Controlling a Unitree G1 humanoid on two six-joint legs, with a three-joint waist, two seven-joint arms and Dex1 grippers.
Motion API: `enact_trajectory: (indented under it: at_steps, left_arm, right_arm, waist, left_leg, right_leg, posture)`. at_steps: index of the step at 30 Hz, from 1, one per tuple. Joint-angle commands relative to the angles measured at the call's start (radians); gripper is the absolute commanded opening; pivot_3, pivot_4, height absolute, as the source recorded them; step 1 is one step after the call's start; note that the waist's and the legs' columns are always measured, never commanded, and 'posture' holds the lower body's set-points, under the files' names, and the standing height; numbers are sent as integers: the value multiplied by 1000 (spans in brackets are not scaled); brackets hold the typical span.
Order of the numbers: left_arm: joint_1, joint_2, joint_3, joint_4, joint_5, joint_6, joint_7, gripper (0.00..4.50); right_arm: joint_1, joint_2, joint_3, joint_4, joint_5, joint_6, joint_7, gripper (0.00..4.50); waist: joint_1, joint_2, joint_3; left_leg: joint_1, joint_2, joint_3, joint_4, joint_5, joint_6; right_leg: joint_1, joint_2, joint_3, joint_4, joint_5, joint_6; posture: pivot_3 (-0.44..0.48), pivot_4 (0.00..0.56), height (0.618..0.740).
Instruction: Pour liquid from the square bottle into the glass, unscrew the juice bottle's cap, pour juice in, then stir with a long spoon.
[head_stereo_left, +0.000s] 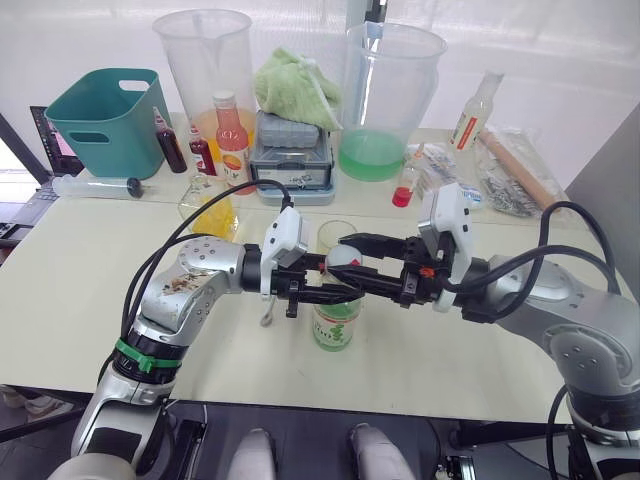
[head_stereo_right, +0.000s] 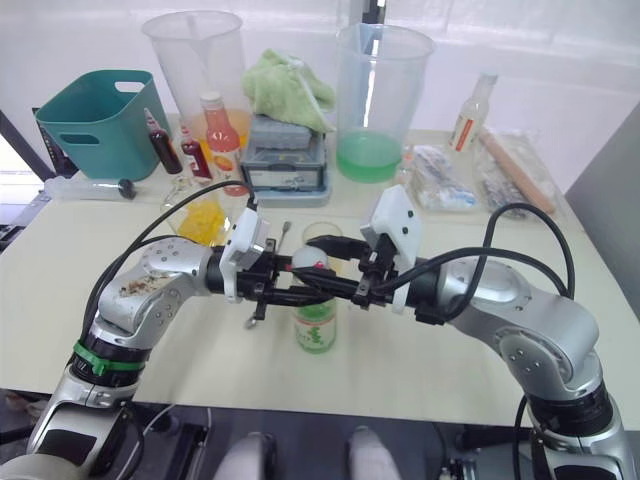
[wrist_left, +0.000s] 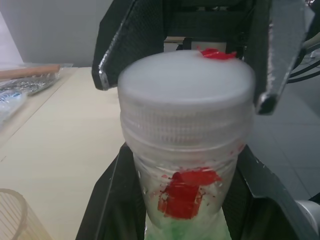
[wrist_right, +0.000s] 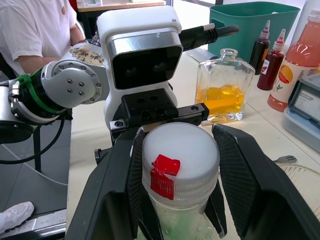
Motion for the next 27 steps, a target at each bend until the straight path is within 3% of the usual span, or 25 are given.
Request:
enact_trajectory:
  at_steps: [1,6,10,13,21,26,27]
  left_arm:
    - [8,28,5,-10,0,1,-26,1384]
    - [21,70,24,0,-3,-16,-59,1384]
    - [32,84,39,2,-18,-11,-53,1384]
    - [36,87,43,0,-23,-6,-43,1384]
    - [44,82,40,-13,-30,-1,-19,1384]
    - [43,73,31,-11,-26,-5,-13,1384]
    - [43,72,29,-11,-26,-5,-14,1384]
  right_arm:
    - [-22,-24,8,30,-34,-16,83,1650]
    - [-117,-41,62,173,-76,-90,364,1650]
    - [-252,-27,139,373,-168,-197,637,1650]
    - [-340,-2,179,503,-233,-261,763,1650]
    - [-412,45,188,610,-307,-331,898,1650]
    - [-426,44,189,624,-297,-259,925,1650]
    - [-427,37,188,619,-293,-236,924,2150]
  waist:
    - [0,0,0]
    - [-7,0,0]
    - [-11,0,0]
    - [-14,0,0]
    - [-16,0,0]
    - [-15,0,0]
    - [-15,0,0]
  left_leg:
    - [0,0,0,0,0,0]
    - [1,0,0,0,0,0]
    - [0,0,0,-1,0,0]
    - [0,0,0,-2,0,0]
    - [0,0,0,-2,0,0]
    - [0,0,0,-2,0,0]
    - [0,0,0,-2,0,0]
  right_leg:
    - [0,0,0,0,0,0]
    - [0,0,0,0,0,0]
    - [0,0,0,0,0,-1]
    - [-1,1,-1,0,0,-1]
    - [-1,0,-1,0,0,-1]
    - [-1,0,-1,1,0,-1]
    - [-1,0,-1,1,0,-1]
  posture:
    - [0,150,707]
    - [0,150,707]
    - [0,150,707]
    - [0,150,707]
    - [0,150,707]
    - [0,150,707]
    - [0,150,707]
